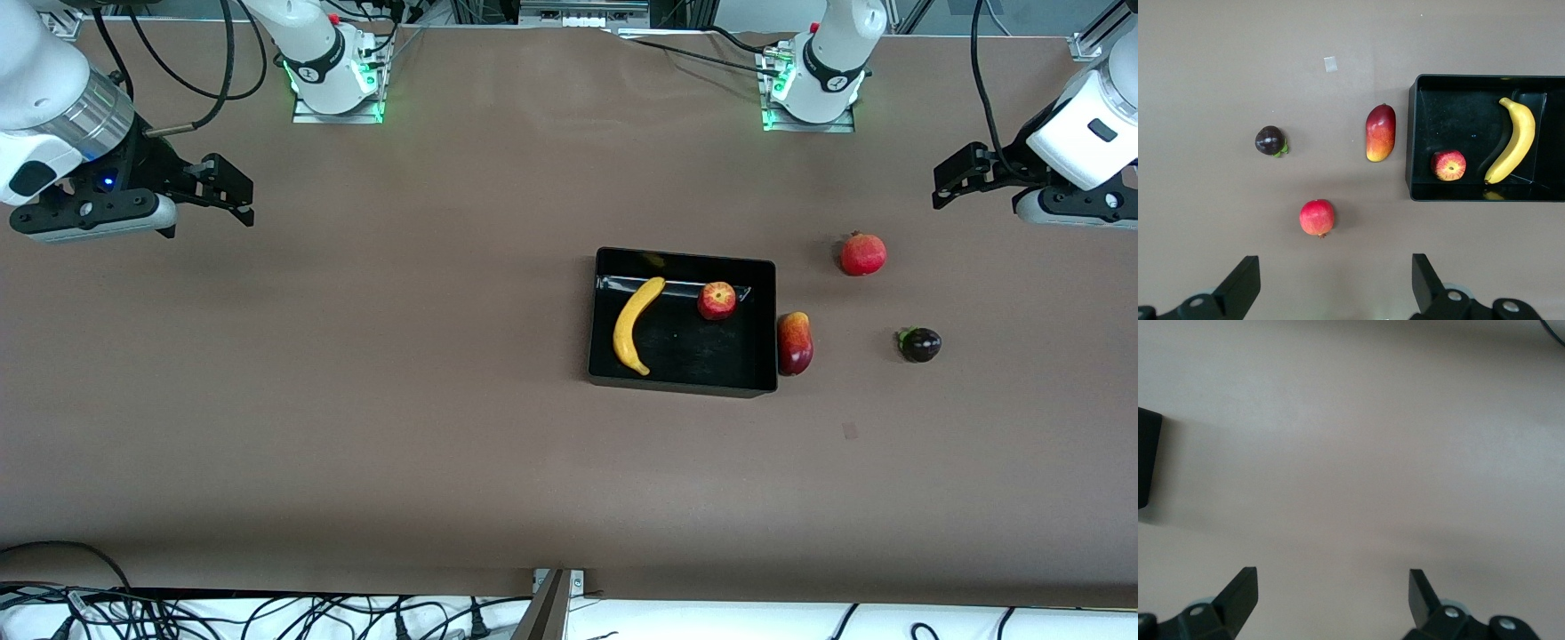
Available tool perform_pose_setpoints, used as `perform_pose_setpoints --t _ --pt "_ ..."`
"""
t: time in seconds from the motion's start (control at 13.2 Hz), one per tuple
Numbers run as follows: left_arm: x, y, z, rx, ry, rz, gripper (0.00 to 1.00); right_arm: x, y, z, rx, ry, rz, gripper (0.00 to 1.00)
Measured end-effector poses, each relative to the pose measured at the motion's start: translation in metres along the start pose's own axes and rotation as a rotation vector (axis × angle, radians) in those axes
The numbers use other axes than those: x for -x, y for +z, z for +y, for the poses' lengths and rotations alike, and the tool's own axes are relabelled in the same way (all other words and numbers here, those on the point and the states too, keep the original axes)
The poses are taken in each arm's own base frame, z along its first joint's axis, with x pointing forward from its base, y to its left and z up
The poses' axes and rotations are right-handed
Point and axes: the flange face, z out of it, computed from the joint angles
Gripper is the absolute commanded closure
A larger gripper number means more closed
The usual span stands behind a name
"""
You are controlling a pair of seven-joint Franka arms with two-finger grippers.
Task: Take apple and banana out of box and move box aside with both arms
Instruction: 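Reach the left gripper into the black tray toward the apple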
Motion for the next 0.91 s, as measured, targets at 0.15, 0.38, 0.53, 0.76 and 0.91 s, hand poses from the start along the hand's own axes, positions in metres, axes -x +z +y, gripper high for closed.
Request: perform_pose_setpoints --t 0.15,0.38,0.53,0.76,0.91 --pt "0.000 0.000 0.000 0.000 0.000 -0.001 0.00 0.000 0.000 0.000 0.000 0.000 0.000 0.00" --pt "-0.001 0.001 0.000 0.000 0.000 -0.002 0.00 0.000 0.000 0.000 0.000 -0.001 0.000 0.00" --pt "-0.001 0.002 0.000 0.000 0.000 -0.004 0.00 0.000 0.000 0.000 0.000 -0.001 0.000 0.00" --pt "0.000 0.009 0.001 -0.002 0.003 -0.043 0.00 0.000 0.000 0.000 0.000 -0.001 0.000 0.00" --pt "-0.005 0.018 0.005 -0.003 0.009 -0.072 0.00 0.000 0.000 0.000 0.000 -0.001 0.000 0.00"
